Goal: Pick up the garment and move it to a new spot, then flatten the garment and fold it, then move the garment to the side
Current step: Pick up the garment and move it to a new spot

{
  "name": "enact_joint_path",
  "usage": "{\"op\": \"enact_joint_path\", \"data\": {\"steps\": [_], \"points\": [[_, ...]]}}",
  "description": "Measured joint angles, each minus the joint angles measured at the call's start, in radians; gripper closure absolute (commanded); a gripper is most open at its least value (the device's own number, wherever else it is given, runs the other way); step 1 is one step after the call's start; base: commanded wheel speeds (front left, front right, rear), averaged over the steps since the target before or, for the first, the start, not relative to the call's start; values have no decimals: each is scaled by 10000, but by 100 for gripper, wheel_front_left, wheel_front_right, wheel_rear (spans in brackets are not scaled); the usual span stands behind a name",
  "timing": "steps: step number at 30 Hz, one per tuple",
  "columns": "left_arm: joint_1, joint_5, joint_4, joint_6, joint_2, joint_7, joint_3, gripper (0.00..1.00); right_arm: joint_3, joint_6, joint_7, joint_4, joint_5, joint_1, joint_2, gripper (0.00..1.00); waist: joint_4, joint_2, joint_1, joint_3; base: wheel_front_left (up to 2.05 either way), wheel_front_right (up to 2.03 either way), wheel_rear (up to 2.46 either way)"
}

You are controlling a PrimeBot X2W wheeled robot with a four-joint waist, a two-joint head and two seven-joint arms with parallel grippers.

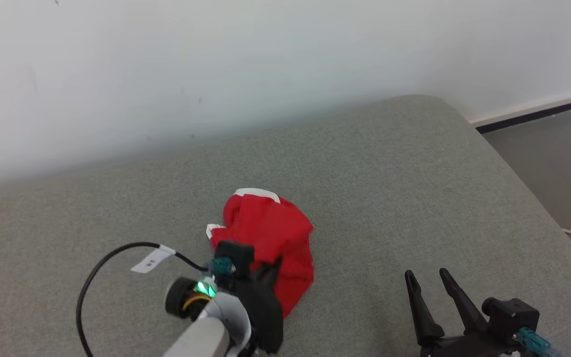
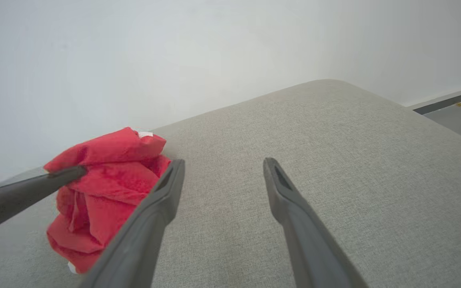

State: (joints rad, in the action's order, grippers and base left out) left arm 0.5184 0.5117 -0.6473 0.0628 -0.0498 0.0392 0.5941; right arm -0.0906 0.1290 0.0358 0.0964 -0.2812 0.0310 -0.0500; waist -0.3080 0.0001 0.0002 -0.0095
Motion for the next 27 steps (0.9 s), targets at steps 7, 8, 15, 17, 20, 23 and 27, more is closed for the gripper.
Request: {"op": "enact_joint_path", "data": {"steps": [7, 8, 15, 17, 20, 23, 27], "points": [[-278, 1020, 209, 357, -4, -240, 652, 0, 267, 0, 165, 337, -94, -33, 0, 0, 273, 0, 0, 76, 0, 0, 0], [-349, 1118, 378, 420, -21, -326, 663, 0, 353, 0, 174, 364, -102, -8, 4, 0, 361, 0, 0, 55, 0, 0, 0], [-1885, 1244, 2096, -81, -1264, -1312, 27, 0, 909, 0, 173, 481, -105, 175, 6, 0, 1219, 0, -1, -304, 0, 0, 0], [-2398, 1290, 2725, -360, -1599, -1778, -320, 0, 1068, 0, 180, 489, -107, 258, 6, 0, 1491, -1, -2, -434, 0, 0, 0], [-3217, 1421, 3733, -709, -1929, -2537, -848, 0, 1248, 0, 242, 541, -121, 340, 8, 0, 1862, -1, -2, -614, 0, 0, 0], [-3960, 999, 4504, -940, -2278, -2917, -1243, 0, 1367, 0, 332, 575, -123, 362, -2, 0, 2193, -1, -2, -767, 0, 0, 0], [-4887, 483, 5214, -1083, -2303, -3016, -2054, 0, 1294, 0, 548, 665, -182, 446, 8, 0, 2519, 0, -3, -951, 0, 0, 0]]}}
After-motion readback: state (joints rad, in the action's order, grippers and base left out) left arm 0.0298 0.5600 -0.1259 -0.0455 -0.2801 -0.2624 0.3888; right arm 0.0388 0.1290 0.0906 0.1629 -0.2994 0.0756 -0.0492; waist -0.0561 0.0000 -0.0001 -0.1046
